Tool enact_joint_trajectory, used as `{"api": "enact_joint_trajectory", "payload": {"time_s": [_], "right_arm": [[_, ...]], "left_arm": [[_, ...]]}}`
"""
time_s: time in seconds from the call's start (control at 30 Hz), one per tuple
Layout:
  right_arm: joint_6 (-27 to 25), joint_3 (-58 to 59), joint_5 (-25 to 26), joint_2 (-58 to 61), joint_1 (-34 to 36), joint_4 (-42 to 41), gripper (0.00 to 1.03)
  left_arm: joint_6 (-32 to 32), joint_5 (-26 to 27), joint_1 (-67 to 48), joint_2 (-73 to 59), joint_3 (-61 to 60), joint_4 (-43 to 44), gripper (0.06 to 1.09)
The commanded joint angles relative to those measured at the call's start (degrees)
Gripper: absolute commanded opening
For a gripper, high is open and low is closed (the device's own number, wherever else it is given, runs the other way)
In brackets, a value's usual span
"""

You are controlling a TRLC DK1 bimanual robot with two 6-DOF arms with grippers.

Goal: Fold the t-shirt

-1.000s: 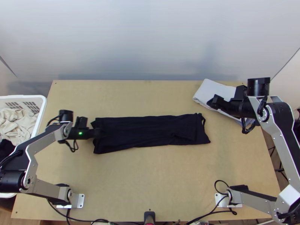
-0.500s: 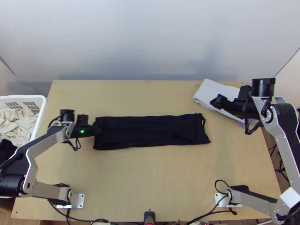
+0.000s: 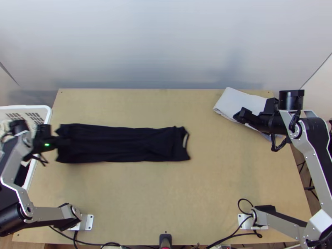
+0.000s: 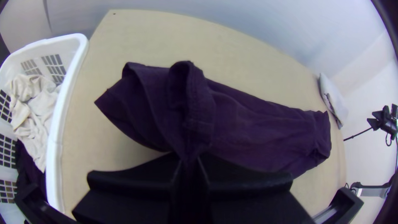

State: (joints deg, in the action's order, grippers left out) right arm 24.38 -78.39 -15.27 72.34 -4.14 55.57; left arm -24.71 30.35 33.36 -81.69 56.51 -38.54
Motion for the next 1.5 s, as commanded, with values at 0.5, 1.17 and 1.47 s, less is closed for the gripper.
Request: {"api": "enact_joint_trajectory", "payload": {"time_s": [0.5,1.17,1.47], "right_arm": [[0.05,4.39,-0.03,-5.27,1.51,-1.17,0.99],[1.63,6.41,-0.03,-7.82,2.56,-1.25,0.99],[1.9,12.38,-0.03,-9.05,1.59,-2.84,0.99]], "left_arm": [[31.56,-3.37,-51.03,-5.23,26.81,-17.27,0.09],[40.71,-3.81,-64.74,-28.61,39.2,-7.86,0.09],[44.4,-6.18,-70.72,-38.63,50.54,-6.28,0.39]]}}
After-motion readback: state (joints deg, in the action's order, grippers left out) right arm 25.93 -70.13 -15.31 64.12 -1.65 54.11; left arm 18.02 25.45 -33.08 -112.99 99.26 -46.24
